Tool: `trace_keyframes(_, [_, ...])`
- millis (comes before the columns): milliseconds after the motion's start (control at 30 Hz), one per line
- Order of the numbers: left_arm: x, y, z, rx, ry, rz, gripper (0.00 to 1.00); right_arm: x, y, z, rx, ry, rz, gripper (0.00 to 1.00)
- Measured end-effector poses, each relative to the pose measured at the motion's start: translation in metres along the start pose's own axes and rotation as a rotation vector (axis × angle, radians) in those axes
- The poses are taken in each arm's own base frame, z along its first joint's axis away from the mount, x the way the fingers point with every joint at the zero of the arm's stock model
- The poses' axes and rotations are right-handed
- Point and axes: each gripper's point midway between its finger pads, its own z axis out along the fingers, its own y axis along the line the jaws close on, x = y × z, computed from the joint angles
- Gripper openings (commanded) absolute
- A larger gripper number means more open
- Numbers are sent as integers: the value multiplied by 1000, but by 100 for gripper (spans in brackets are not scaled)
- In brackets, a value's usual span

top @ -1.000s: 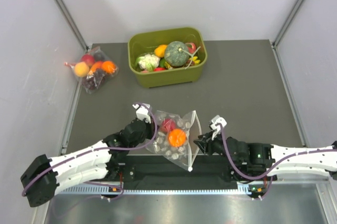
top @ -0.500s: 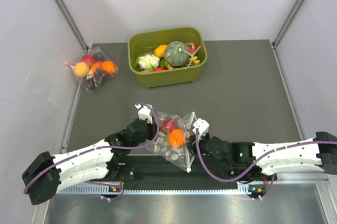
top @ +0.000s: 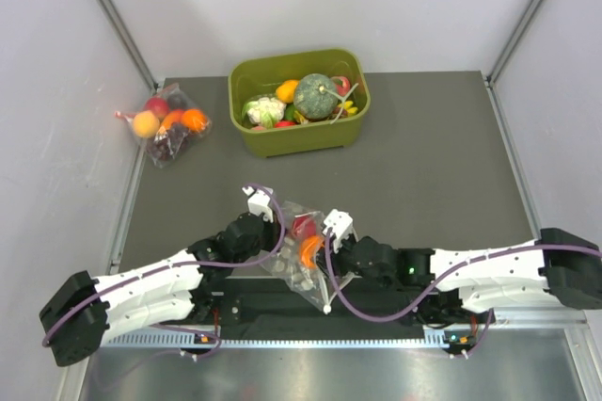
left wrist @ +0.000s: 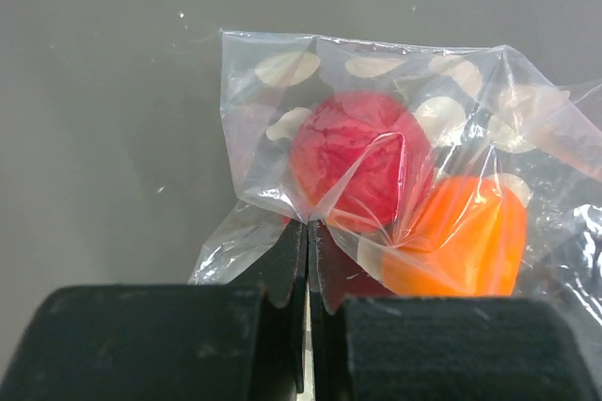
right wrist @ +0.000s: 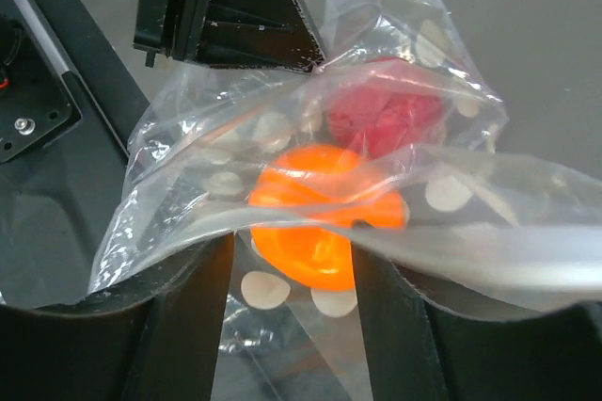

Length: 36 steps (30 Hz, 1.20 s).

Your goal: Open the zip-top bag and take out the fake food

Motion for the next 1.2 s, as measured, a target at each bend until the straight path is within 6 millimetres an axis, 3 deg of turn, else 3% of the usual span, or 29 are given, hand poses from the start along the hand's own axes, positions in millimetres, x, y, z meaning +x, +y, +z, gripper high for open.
trace_keyframes(167, [1,-2,0,9,6,0,0,10,0,13,-29,13,23,77])
trace_keyframes(267, [3,-2,0,11,13,2,0,14,-1,19,-43,16,34,85])
trace_keyframes(367, [4,-2,1,15,18,4,0,18,-2,26,-48,25,41,89])
trace_keyframes(567, [5,-4,1,24,26,6,0,47,-3,41,-45,114,34,97])
trace_keyframes(1033, [7,-10,2,55,36,5,0,59,-2,56,-30,137,33,99])
trace_keyframes(1200, [7,-10,2,58,36,7,0,67,-1,61,-29,160,28,87])
